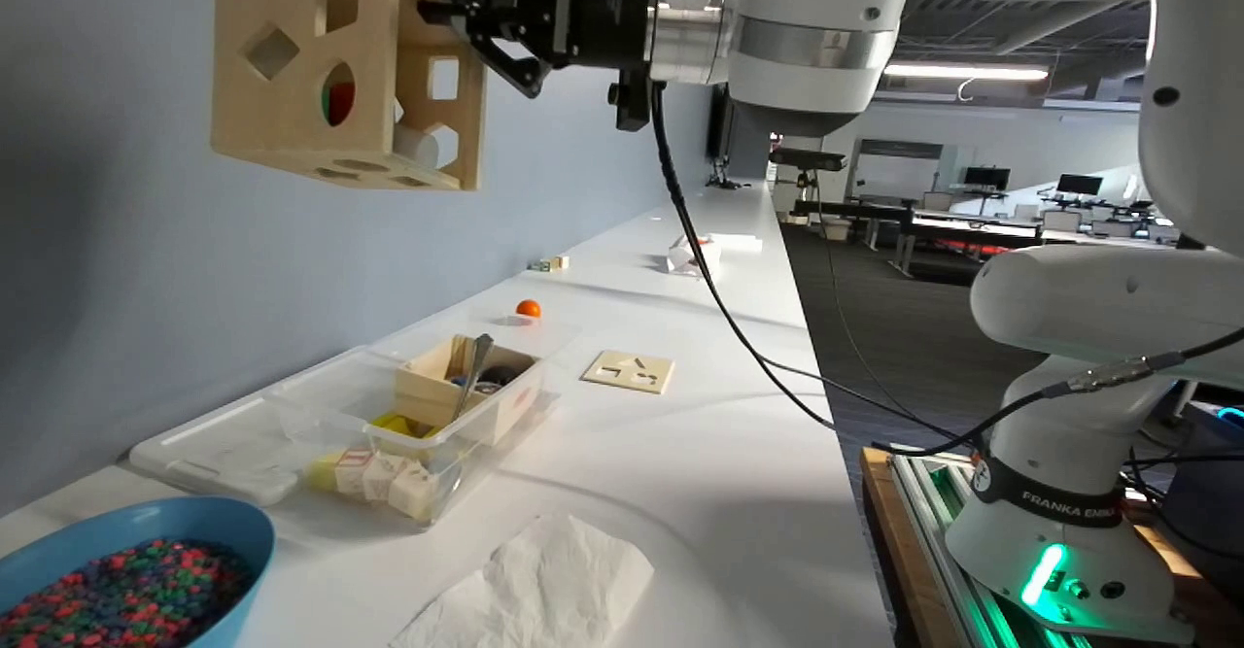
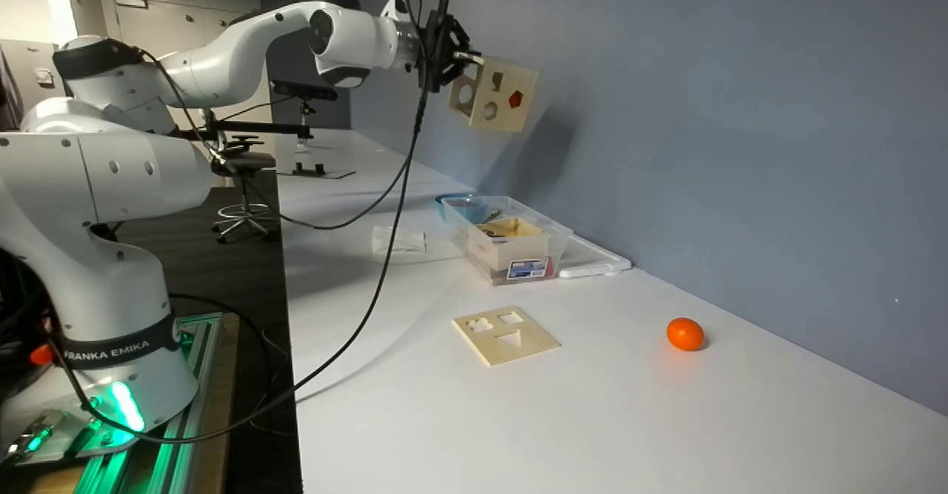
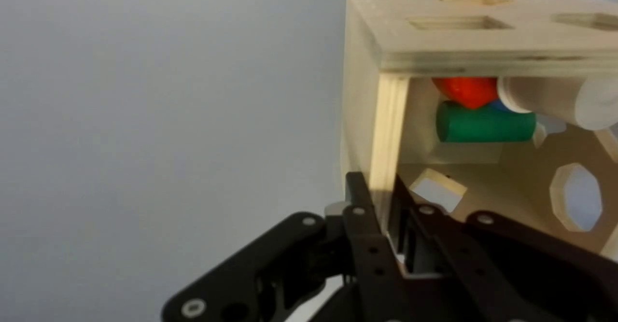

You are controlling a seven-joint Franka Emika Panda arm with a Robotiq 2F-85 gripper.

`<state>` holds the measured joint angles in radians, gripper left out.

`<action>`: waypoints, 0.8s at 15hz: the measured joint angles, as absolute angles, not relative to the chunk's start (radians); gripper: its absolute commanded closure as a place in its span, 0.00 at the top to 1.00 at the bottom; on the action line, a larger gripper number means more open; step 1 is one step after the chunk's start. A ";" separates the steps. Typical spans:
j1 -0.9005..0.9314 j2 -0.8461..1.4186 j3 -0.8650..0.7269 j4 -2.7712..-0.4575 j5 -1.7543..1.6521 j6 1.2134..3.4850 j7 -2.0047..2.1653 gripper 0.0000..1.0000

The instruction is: Pour some of the contents of the shape sorter into the wooden box

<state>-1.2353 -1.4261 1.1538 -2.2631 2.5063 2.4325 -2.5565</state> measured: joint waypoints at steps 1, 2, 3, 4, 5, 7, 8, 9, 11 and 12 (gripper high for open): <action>-1.233 -1.431 1.148 -2.261 2.506 2.432 -2.573 0.03; -1.230 -1.435 1.146 -2.261 2.506 2.428 -2.589 0.03; -1.228 -1.436 1.149 -2.261 2.506 2.423 -2.605 0.03; -1.229 -1.437 1.153 -2.261 2.506 2.420 -2.618 0.13; -1.229 -1.436 1.159 -2.262 2.506 2.420 -2.618 0.13; -1.229 -1.436 1.169 -2.265 2.506 2.420 -2.617 0.13; -1.229 -1.436 1.172 -2.266 2.506 2.420 -2.617 0.13; -1.229 -1.436 1.172 -2.266 2.506 2.420 -2.617 0.13; -1.229 -1.436 1.172 -2.266 2.506 2.420 -2.617 0.03; -1.229 -1.436 1.175 -2.266 2.506 2.420 -2.617 0.03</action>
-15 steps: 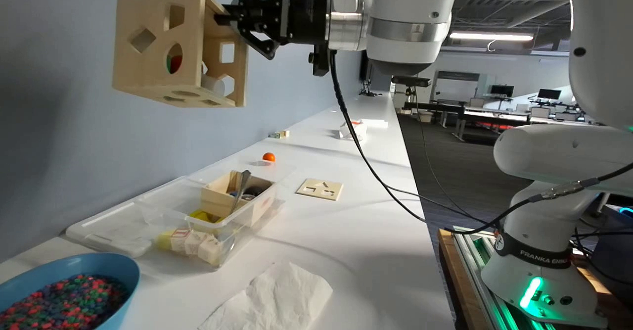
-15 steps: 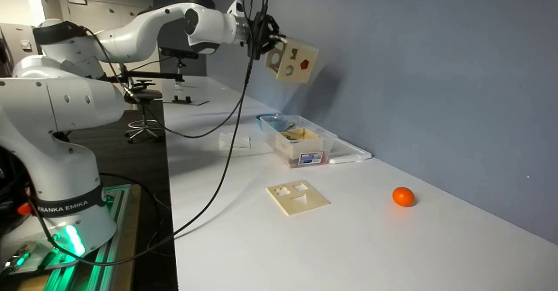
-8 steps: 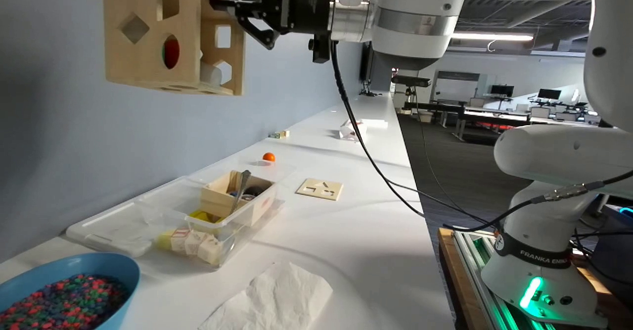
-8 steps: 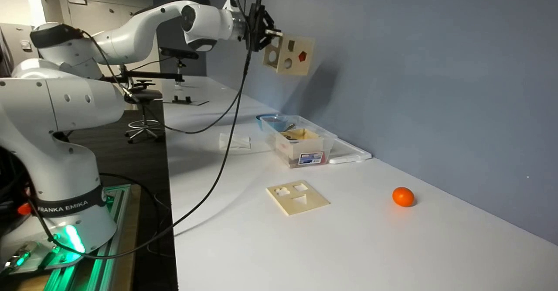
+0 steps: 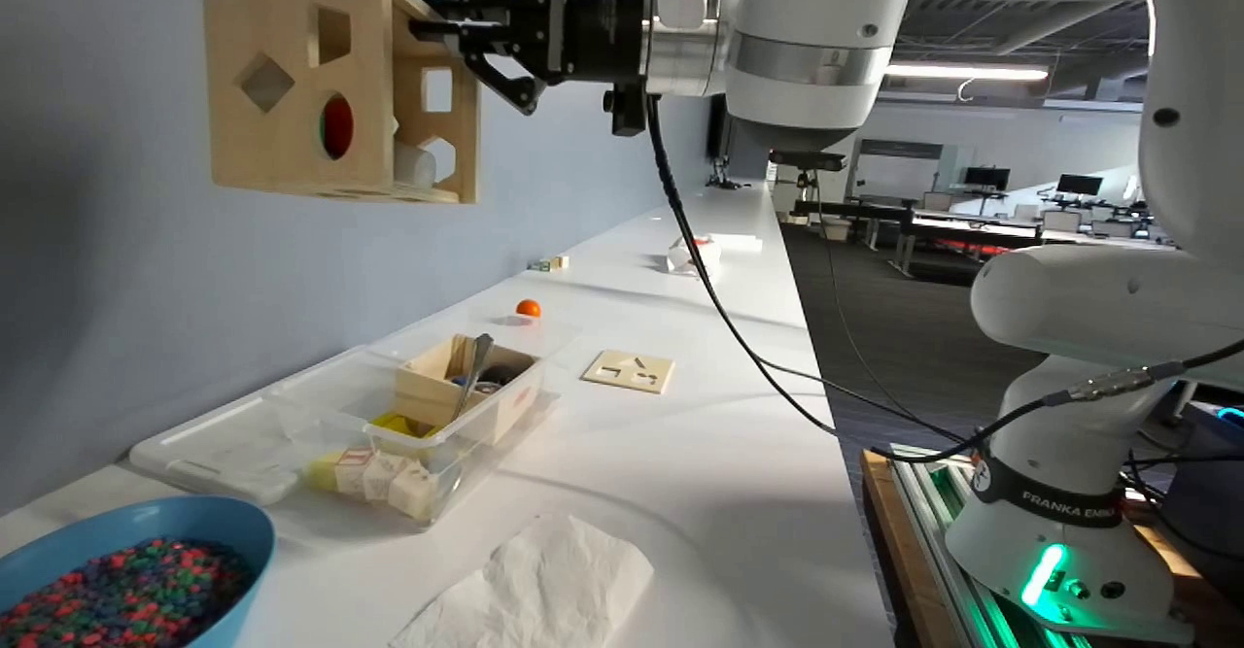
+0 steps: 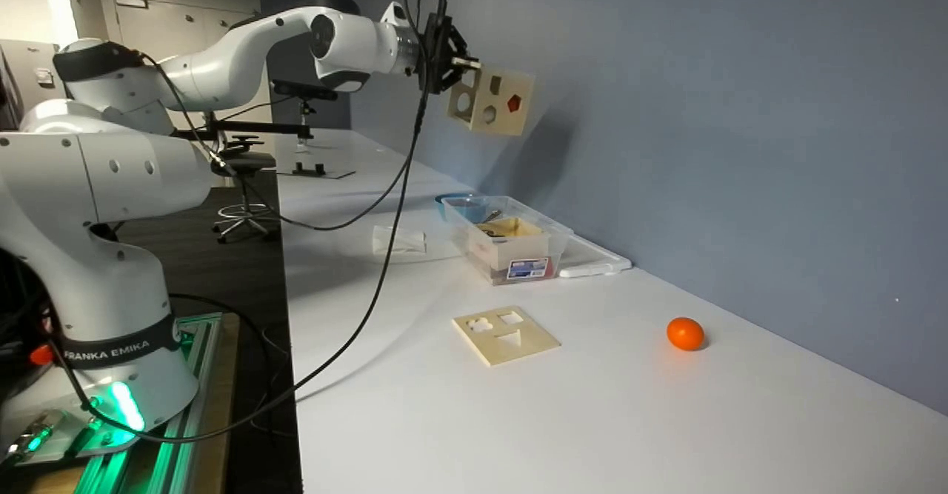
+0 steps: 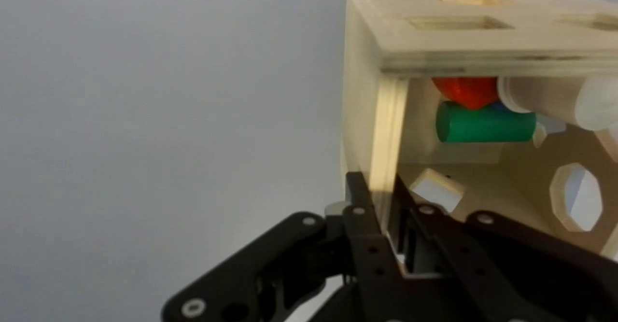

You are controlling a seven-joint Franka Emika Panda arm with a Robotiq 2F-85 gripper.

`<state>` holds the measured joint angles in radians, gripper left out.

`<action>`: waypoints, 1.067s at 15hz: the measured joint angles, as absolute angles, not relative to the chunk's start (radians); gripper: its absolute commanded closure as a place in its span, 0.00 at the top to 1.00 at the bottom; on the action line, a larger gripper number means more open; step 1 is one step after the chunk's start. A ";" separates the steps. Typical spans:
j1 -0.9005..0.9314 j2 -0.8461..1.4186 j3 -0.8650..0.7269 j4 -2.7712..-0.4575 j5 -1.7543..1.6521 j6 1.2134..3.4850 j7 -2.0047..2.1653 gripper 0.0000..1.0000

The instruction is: Pour some of the contents of the shape sorter into the wooden box

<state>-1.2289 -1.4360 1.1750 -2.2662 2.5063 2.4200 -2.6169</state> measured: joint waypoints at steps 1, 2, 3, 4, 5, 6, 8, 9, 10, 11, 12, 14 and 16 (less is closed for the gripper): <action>-1.230 -1.436 1.182 -2.266 2.501 2.421 -2.617 0.03; -1.234 -1.436 1.195 -2.265 2.488 2.428 -2.617 0.03; -1.241 -1.437 1.211 -2.261 2.477 2.443 -2.620 0.03; -1.252 -1.439 1.231 -2.254 2.469 2.465 -2.624 0.03; -1.266 -1.443 1.255 -2.244 2.462 2.490 -2.628 0.03; -1.283 -1.448 1.281 -2.232 2.456 2.514 -2.628 0.03; -1.316 -1.460 1.327 -2.207 2.442 2.553 -2.624 0.03; -1.333 -1.469 1.347 -2.193 2.441 2.573 -2.620 0.03; -1.349 -1.479 1.364 -2.179 2.441 2.596 -2.614 0.03; -1.363 -1.489 1.380 -2.166 2.441 2.617 -2.604 0.03; -1.373 -1.491 1.398 -2.153 2.444 2.650 -2.601 0.03; -1.381 -1.488 1.429 -2.131 2.456 2.727 -2.600 0.03; -1.380 -1.488 1.454 -2.117 2.489 2.802 -2.599 0.03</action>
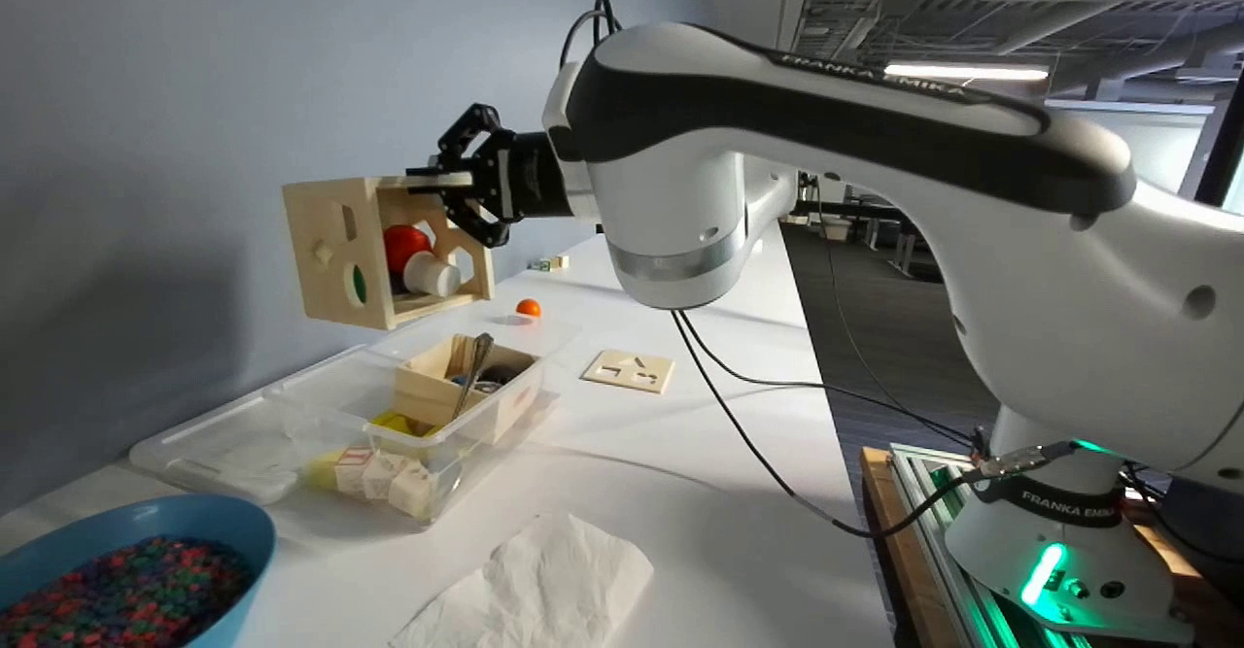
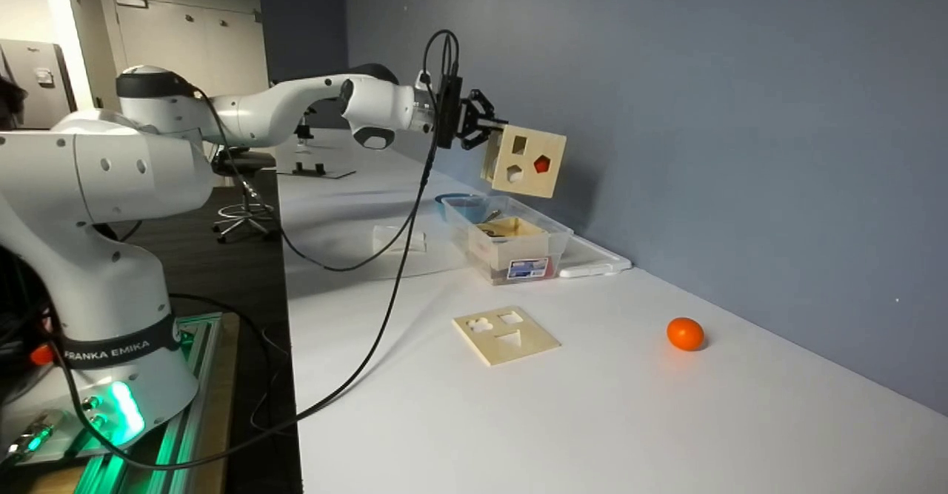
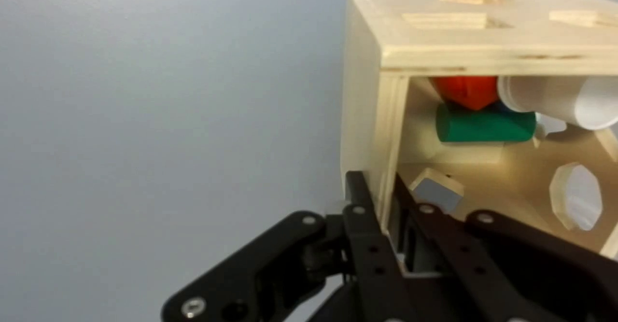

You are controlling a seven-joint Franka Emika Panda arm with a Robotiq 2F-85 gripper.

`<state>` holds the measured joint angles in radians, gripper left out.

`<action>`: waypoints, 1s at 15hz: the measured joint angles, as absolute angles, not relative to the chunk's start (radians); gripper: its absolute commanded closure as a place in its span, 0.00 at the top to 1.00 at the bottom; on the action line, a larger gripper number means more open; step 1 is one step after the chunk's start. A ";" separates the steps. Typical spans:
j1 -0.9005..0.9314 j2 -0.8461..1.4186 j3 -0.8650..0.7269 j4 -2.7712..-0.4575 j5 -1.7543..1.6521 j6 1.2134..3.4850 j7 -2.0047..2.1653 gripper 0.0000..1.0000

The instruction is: Pour some of the contents of the shape sorter into the wooden box

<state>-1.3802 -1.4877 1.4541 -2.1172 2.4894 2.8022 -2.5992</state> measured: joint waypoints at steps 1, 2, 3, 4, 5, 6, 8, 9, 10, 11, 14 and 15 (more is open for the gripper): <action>-1.379 -1.488 1.465 -2.112 2.514 2.838 -2.600 0.03; -1.377 -1.488 1.471 -2.107 2.515 2.870 -2.589 0.03; -1.372 -1.488 1.471 -2.098 2.513 2.906 -2.573 0.03; -1.367 -1.487 1.470 -2.087 2.513 2.946 -2.560 0.03; -1.359 -1.487 1.470 -2.076 2.513 2.984 -2.552 0.03; -1.350 -1.487 1.470 -2.063 2.513 3.023 -2.544 0.03; -1.332 -1.487 1.472 -2.031 2.513 3.104 -2.536 0.03; -1.324 -1.487 1.476 -2.015 2.513 3.135 -2.536 0.03; -1.319 -1.487 1.483 -2.002 2.513 3.161 -2.536 0.03; -1.317 -1.487 1.493 -1.988 2.513 3.184 -2.536 0.03; -1.326 -1.487 1.525 -1.941 2.512 3.260 -2.541 0.03; -1.332 -1.487 1.533 -1.924 2.512 3.285 -2.549 0.03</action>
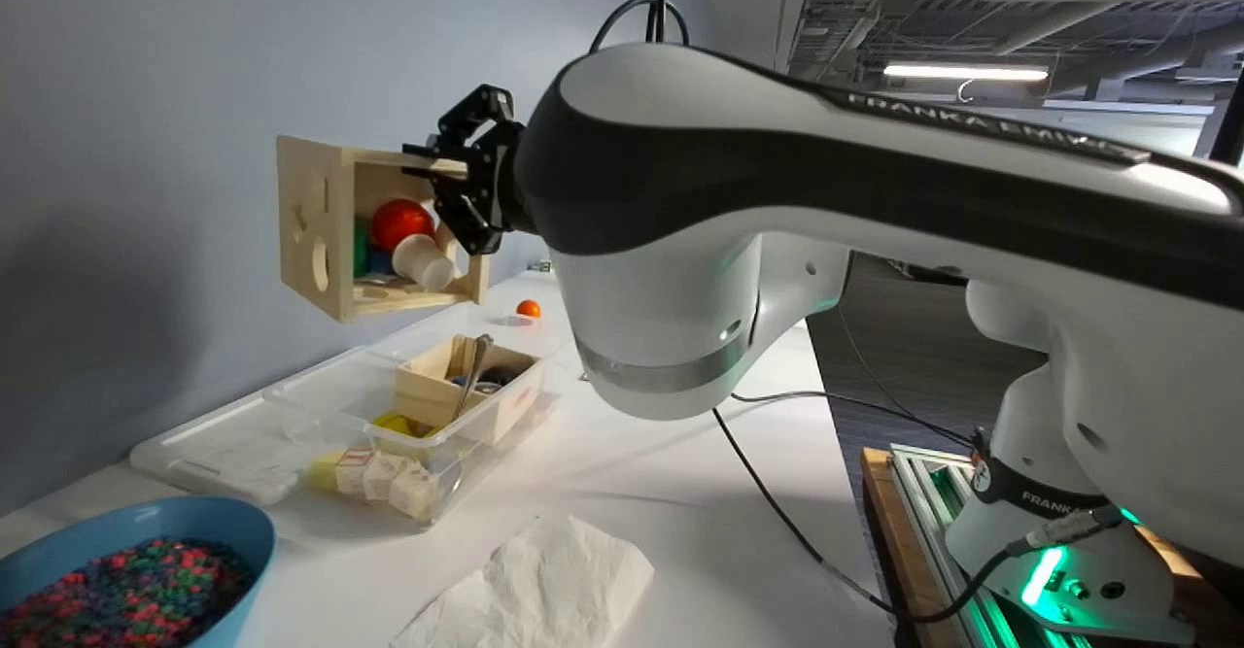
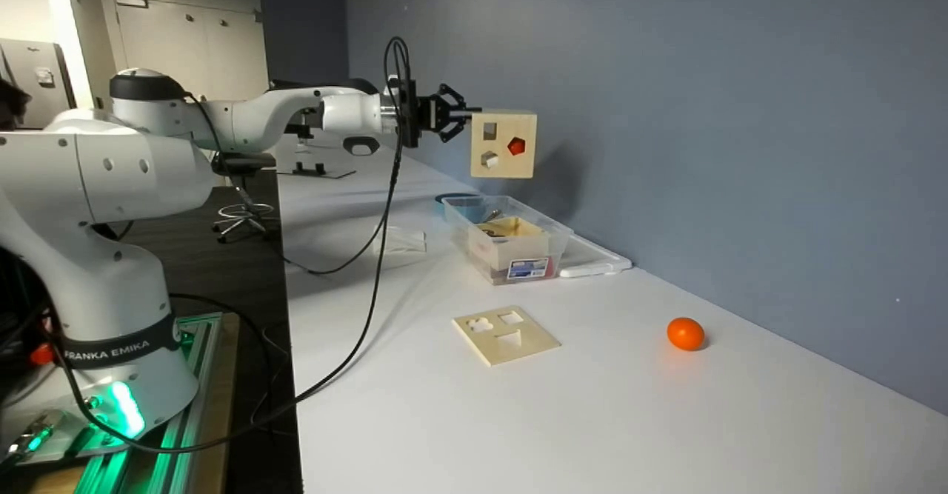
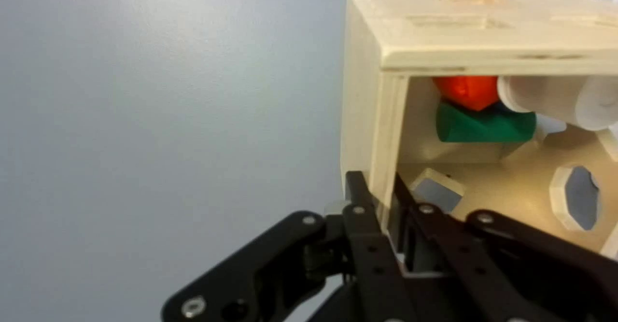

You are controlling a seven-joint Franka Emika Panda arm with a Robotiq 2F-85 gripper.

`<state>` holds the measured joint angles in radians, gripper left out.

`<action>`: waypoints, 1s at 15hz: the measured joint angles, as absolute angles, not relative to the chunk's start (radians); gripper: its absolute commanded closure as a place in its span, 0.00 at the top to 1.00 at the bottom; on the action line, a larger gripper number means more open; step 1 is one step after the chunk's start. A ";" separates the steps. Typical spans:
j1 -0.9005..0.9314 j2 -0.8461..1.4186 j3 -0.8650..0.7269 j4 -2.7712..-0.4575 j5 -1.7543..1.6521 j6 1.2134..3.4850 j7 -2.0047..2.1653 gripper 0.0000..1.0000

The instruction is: Pour some of the contents of the shape sorter into the wooden box

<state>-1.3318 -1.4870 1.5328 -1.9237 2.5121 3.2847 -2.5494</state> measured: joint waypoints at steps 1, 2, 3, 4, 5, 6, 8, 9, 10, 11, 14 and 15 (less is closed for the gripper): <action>-1.339 -1.487 1.541 -1.906 2.512 3.309 -2.561 0.03; -1.347 -1.487 1.550 -1.890 2.511 3.331 -2.571 0.03; -1.355 -1.485 1.566 -1.882 2.455 3.345 -2.543 0.03; -1.364 -1.484 1.585 -1.880 2.373 3.358 -2.486 0.03; -1.374 -1.483 1.607 -1.877 2.295 3.373 -2.432 0.03; -1.383 -1.483 1.631 -1.877 2.219 3.386 -2.377 0.03; -1.400 -1.484 1.676 -1.867 2.179 3.413 -2.354 0.03; -1.407 -1.484 1.697 -1.863 2.162 3.428 -2.351 0.03; -1.413 -1.484 1.717 -1.862 2.139 3.442 -2.344 0.03; -1.418 -1.483 1.734 -1.861 2.115 3.455 -2.335 0.03; -1.442 -1.483 1.780 -1.861 2.029 3.505 -2.283 0.03; -1.452 -1.483 1.793 -1.861 1.996 3.532 -2.261 0.03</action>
